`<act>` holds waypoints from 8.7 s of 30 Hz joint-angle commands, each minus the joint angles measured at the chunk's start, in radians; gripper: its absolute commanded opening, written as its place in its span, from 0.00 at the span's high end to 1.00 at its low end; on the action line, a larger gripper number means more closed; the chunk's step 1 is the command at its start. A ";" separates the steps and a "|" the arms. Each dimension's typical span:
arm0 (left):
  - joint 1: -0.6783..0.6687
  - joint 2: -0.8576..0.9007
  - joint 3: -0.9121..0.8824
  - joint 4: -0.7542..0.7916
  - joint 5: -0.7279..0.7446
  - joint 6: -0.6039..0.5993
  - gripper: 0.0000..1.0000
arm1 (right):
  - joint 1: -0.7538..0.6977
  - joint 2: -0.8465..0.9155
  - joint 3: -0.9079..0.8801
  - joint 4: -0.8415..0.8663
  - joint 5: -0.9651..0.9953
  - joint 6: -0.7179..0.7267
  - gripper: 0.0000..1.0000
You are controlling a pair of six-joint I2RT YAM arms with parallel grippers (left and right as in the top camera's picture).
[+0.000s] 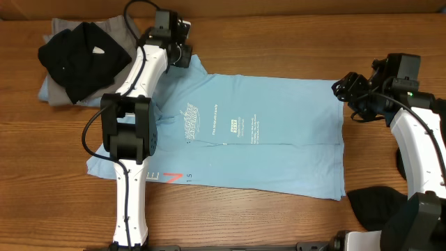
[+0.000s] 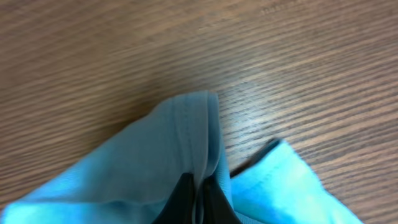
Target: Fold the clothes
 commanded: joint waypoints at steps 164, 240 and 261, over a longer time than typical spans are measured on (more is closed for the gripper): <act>0.085 -0.708 -0.111 -1.013 -0.294 -0.220 0.96 | -0.068 0.000 0.041 -0.323 0.108 -0.164 0.96; 0.145 -0.810 -0.935 -0.151 -0.348 -0.254 0.61 | -0.069 0.000 -0.117 -0.404 -0.012 -0.202 0.29; 0.148 -0.770 -1.096 0.257 -0.245 -0.091 0.64 | -0.069 0.000 -0.301 -0.242 0.014 -0.077 0.33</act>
